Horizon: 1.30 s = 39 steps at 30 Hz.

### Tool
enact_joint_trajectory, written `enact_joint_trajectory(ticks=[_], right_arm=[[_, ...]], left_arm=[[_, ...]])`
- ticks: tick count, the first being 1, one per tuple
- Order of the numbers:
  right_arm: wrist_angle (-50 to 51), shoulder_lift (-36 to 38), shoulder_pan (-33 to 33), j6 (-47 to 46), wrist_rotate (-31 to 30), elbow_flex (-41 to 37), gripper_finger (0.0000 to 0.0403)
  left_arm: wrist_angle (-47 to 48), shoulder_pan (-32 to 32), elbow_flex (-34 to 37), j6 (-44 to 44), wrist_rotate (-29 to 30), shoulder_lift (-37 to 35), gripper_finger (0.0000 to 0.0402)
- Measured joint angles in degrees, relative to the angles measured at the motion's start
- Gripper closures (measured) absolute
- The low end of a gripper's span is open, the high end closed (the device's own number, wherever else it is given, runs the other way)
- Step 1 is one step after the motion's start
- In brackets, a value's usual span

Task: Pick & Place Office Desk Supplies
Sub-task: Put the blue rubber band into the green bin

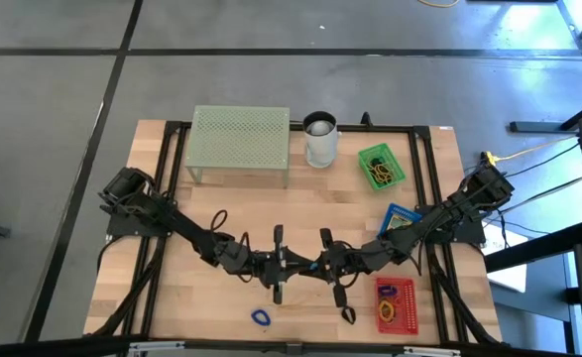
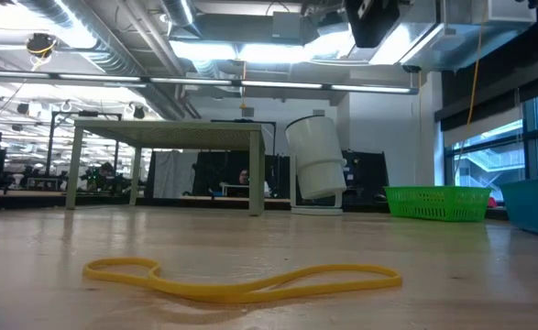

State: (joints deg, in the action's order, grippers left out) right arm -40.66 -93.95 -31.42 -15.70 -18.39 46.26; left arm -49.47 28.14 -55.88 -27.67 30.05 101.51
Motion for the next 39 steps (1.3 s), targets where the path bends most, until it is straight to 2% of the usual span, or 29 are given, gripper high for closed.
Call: enact_joint_trajectory(ticks=[7, 10, 15, 18, 25, 30, 36, 39], right_arm=[[2.46, 0.46, 0.38, -0.86, -0.06, 0.00, 0.0401], [6.38, 2.11, 0.65, -1.89, -1.85, -0.02, 0.0401], [17.62, 6.42, 0.66, -5.47, -8.35, 0.00, 0.0402], [24.20, 9.39, 0.63, -8.39, -12.03, 0.00, 0.0402], [42.11, 17.06, 0.66, -15.74, -21.86, 0.00, 0.0402], [57.43, 22.86, 2.19, -25.06, -26.45, 0.00, 0.0403], [75.88, 27.09, 7.39, -36.62, -27.07, 0.01, 0.0403], [84.68, 27.56, 11.56, -40.64, -24.31, 0.00, 0.0403]], left_arm=[[3.99, 0.07, -0.02, 2.49, 4.40, -0.04, 0.0312], [5.91, 0.11, -0.04, 3.53, 10.15, -0.13, 0.0288], [8.79, 0.07, 0.00, 4.54, 23.37, -0.09, 0.0268], [10.25, 0.11, 0.00, 5.78, 27.36, -0.09, 0.0266], [10.77, 0.26, 0.00, 5.97, 27.19, -0.09, 0.0272], [10.75, 0.26, 0.00, 5.96, 26.85, -0.09, 0.0270], [10.69, 0.26, 0.00, 5.98, 25.73, -0.09, 0.0273], [10.51, 0.26, 0.00, 6.08, 24.09, -0.09, 0.0274]])
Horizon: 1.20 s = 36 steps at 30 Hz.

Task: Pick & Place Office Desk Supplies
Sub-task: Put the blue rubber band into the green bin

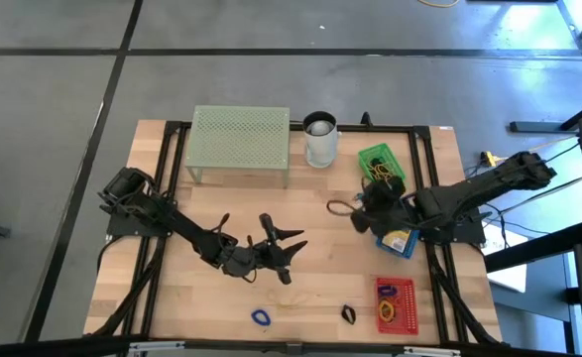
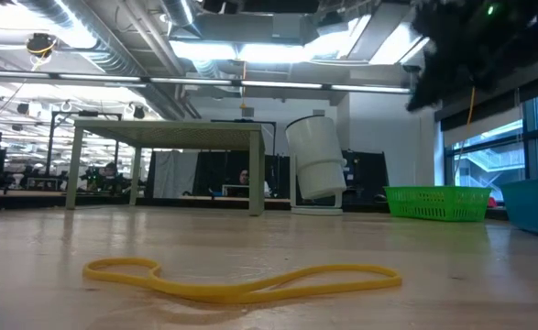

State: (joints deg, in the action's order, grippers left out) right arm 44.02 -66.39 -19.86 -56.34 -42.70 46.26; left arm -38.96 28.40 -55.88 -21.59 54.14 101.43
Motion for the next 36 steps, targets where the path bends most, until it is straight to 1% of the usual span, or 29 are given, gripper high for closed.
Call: enact_joint_trajectory(ticks=[5, 10, 16, 20, 24, 28, 32, 36], right_arm=[[9.72, -0.12, 8.09, -2.35, 4.58, 0.00, 0.0403], [13.25, -0.13, 16.73, -0.32, 8.86, 0.00, 0.0403], [13.56, -0.16, 26.46, 2.85, 8.90, 0.00, 0.0400], [13.60, -1.12, 31.90, 3.21, 8.96, 0.00, 0.0399], [13.49, -3.17, 35.26, 4.16, 7.85, 0.00, 0.0397], [13.41, -5.70, 37.68, 4.97, 7.20, 0.00, 0.0387], [13.41, -8.15, 38.97, 5.11, 7.15, 0.00, 0.0368], [13.21, -10.20, 39.62, 6.72, 7.15, 0.00, 0.0337]], left_arm=[[-0.07, 0.00, 0.00, 0.05, -0.23, 0.00, 0.0274], [-0.08, 0.00, 0.00, 0.03, -0.24, 0.00, 0.0274], [-0.08, 0.00, 0.00, -0.09, -0.25, 0.00, 0.0274], [-0.07, 0.00, 0.00, -0.14, -0.25, 0.00, 0.0275], [-0.06, 0.00, 0.00, -0.15, -0.25, 0.00, 0.0274], [-0.06, 0.00, 0.00, -0.15, -0.24, 0.02, 0.0276], [-0.04, 0.00, 0.00, -0.15, -0.25, 0.02, 0.0276], [-0.04, 0.00, 0.00, -0.15, -0.23, 0.02, 0.0278]])
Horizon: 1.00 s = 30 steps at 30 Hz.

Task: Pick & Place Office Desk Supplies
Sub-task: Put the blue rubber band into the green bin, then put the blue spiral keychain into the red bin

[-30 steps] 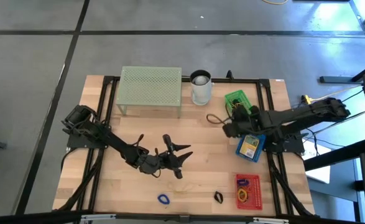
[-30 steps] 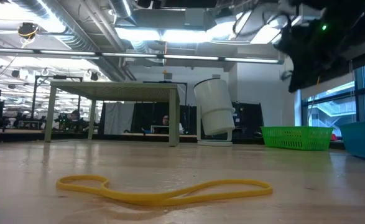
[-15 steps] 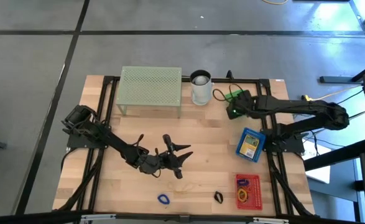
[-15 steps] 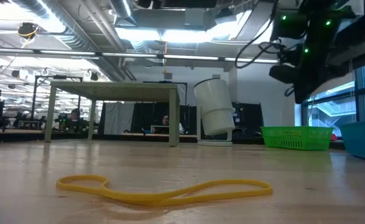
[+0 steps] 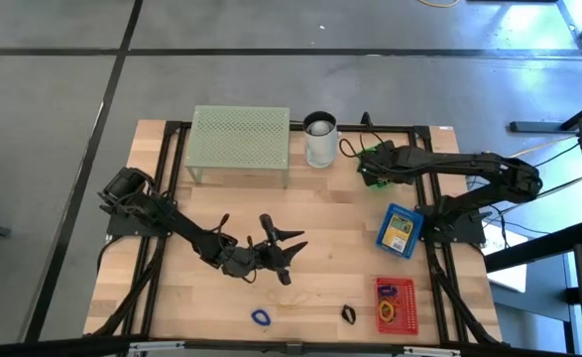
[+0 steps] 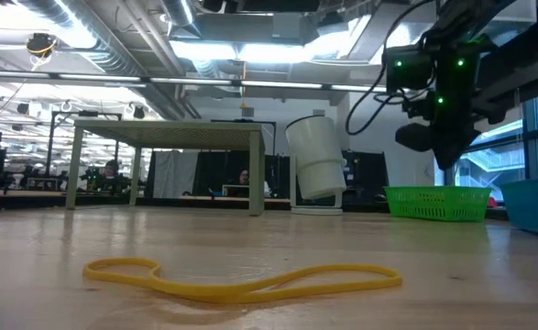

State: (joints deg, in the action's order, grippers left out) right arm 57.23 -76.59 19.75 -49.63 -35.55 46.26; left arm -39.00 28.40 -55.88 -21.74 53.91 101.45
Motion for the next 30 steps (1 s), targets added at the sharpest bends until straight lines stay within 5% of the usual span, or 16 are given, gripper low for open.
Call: enact_joint_trajectory(ticks=[10, 14, 30], right_arm=[[-0.16, -1.01, 0.03, 1.13, 0.64, 0.00, 0.0238], [-0.11, -1.01, -1.42, 2.65, 2.08, 0.00, 0.0215], [-1.25, -0.81, -22.23, -4.05, 9.00, 0.00, 0.0247]], left_arm=[[0.06, 0.00, 0.00, 0.27, -0.02, 0.02, 0.0279], [2.10, 0.56, -0.02, 7.09, -1.47, 0.02, 0.0279], [35.01, 8.84, -0.02, 48.70, -37.28, 0.18, 0.0258]])
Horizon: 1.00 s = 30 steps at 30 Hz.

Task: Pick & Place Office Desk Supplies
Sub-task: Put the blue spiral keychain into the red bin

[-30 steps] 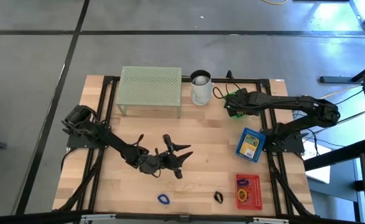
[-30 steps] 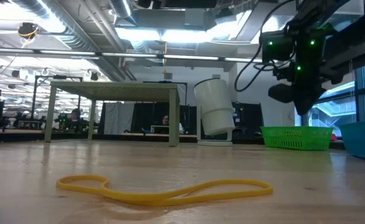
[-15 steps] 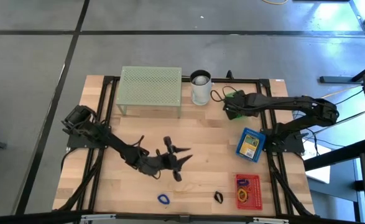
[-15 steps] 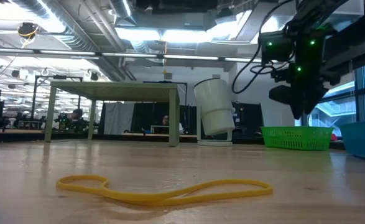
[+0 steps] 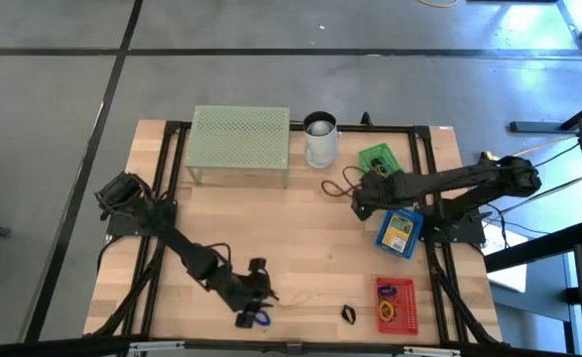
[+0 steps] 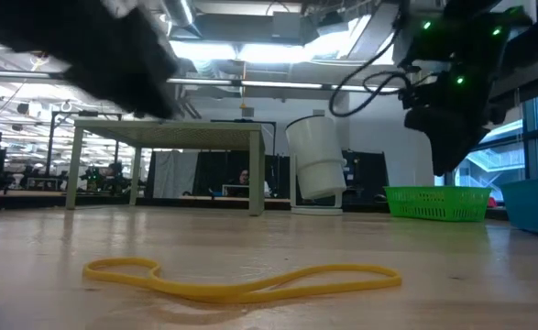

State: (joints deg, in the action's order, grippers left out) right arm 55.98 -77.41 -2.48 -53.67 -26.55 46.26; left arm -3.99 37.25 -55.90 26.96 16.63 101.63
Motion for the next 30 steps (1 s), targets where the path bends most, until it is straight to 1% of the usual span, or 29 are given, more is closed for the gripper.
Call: enact_joint_trajectory(ticks=[2, 6, 9, 11, 15, 21, 23, 25, 27, 30], right_arm=[[-1.04, 0.00, -3.07, -1.85, 0.70, 0.00, 0.0250], [-3.25, 0.00, -8.65, -5.56, 0.88, 0.00, 0.0254], [-4.89, 0.02, -12.08, -7.28, 0.85, 0.00, 0.0255], [-5.78, 0.02, -13.87, -7.49, 0.86, 0.00, 0.0255], [-7.87, 0.02, -16.02, -7.54, 0.80, 0.00, 0.0255], [-10.57, 0.02, -17.57, -7.60, 0.62, 0.00, 0.0255], [-11.25, 0.02, -17.90, -7.60, 0.60, 0.00, 0.0255], [-11.80, 0.02, -18.14, -7.60, 0.51, 0.00, 0.0255], [-12.10, 0.02, -18.37, -7.60, 0.45, 0.00, 0.0255], [-12.38, 0.02, -18.43, -7.60, 0.45, 0.00, 0.0255]], left_arm=[[1.68, 1.36, 0.00, 1.72, -0.86, 0.62, 0.0246], [2.91, 3.53, -0.04, 1.82, -1.41, 3.38, 0.0229], [2.49, 4.60, -0.02, 0.53, -2.73, 6.53, 0.0227], [2.08, 4.86, -0.11, -0.75, -1.96, 8.10, 0.0228], [1.56, 4.74, -0.31, -3.09, 0.55, 9.44, 0.0230], [2.33, 4.38, -0.26, -5.50, 0.54, 9.61, 0.0234], [3.03, 4.40, -0.28, -5.59, -0.01, 9.59, 0.0244], [3.55, 4.73, -0.27, -6.07, -0.30, 9.63, 0.0264], [3.75, 4.96, -0.26, -7.50, -1.04, 9.65, 0.0292], [3.76, 4.99, -0.20, -8.70, -2.04, 9.66, 0.0346]])
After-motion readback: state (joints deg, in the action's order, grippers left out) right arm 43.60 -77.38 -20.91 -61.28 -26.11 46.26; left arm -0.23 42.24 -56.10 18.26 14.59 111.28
